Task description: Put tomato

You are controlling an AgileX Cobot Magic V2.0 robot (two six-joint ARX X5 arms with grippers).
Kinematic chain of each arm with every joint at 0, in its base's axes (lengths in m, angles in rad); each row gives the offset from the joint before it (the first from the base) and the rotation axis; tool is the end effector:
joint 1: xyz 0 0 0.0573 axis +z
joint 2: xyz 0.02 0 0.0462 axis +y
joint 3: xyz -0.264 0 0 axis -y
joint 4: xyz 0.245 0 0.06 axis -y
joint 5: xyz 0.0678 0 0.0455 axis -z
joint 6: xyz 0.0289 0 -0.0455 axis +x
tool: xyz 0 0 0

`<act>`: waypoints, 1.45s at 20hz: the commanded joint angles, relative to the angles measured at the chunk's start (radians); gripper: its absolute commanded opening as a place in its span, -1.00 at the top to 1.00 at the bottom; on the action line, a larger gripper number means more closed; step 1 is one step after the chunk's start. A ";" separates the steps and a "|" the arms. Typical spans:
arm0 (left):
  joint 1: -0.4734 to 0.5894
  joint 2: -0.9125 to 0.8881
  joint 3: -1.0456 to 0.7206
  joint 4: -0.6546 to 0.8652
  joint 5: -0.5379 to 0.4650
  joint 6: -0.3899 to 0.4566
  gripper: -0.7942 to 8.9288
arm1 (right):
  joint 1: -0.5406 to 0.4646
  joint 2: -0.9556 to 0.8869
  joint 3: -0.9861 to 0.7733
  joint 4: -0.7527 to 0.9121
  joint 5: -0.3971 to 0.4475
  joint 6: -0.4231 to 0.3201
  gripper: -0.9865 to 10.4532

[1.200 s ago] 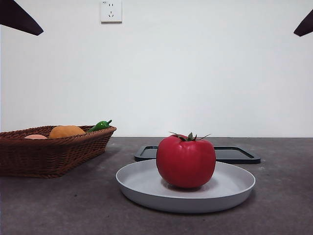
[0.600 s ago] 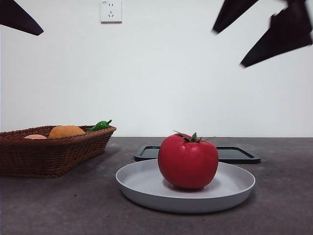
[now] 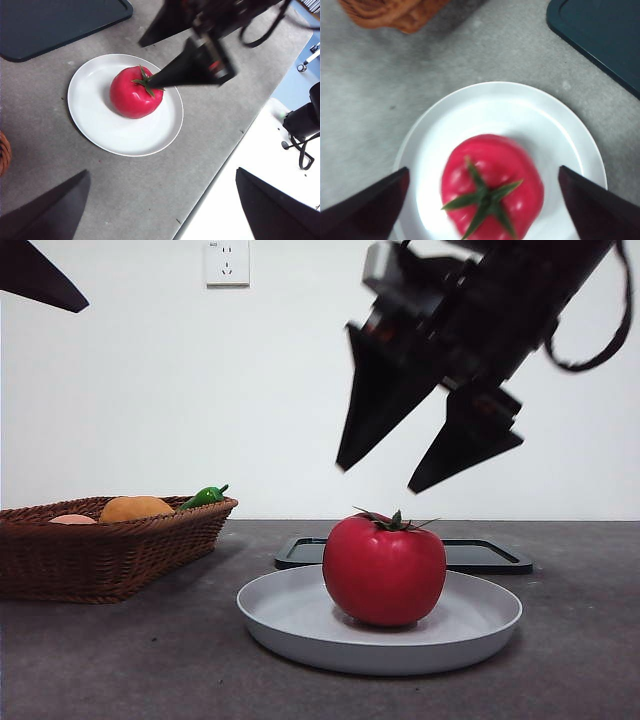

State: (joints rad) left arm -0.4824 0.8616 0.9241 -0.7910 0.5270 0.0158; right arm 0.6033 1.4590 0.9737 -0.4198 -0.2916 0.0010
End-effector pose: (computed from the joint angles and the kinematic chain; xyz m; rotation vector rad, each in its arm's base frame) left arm 0.1333 -0.0862 0.3173 -0.0032 0.7513 -0.9688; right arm 0.2376 0.1738 0.2295 -0.1441 0.9233 0.8309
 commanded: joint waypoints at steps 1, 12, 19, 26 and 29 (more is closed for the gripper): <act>-0.005 0.005 0.014 0.004 0.005 0.006 -0.12 | 0.017 0.056 0.019 0.027 0.012 -0.001 -0.04; -0.005 0.005 0.014 0.005 0.005 0.006 -0.12 | 0.030 0.183 0.019 0.053 0.034 -0.001 -0.04; -0.005 0.005 0.014 0.005 0.005 0.006 -0.12 | 0.031 0.207 0.019 0.049 0.034 0.000 0.17; -0.005 0.005 0.014 0.005 0.005 0.006 -0.12 | 0.030 0.200 0.066 0.010 0.019 0.010 0.56; -0.005 0.005 0.014 0.005 0.005 0.006 -0.12 | 0.026 0.196 0.169 -0.056 0.050 0.010 0.56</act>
State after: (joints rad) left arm -0.4824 0.8616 0.9241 -0.7910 0.5270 0.0158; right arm 0.6220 1.6493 1.1191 -0.4828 -0.2443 0.0048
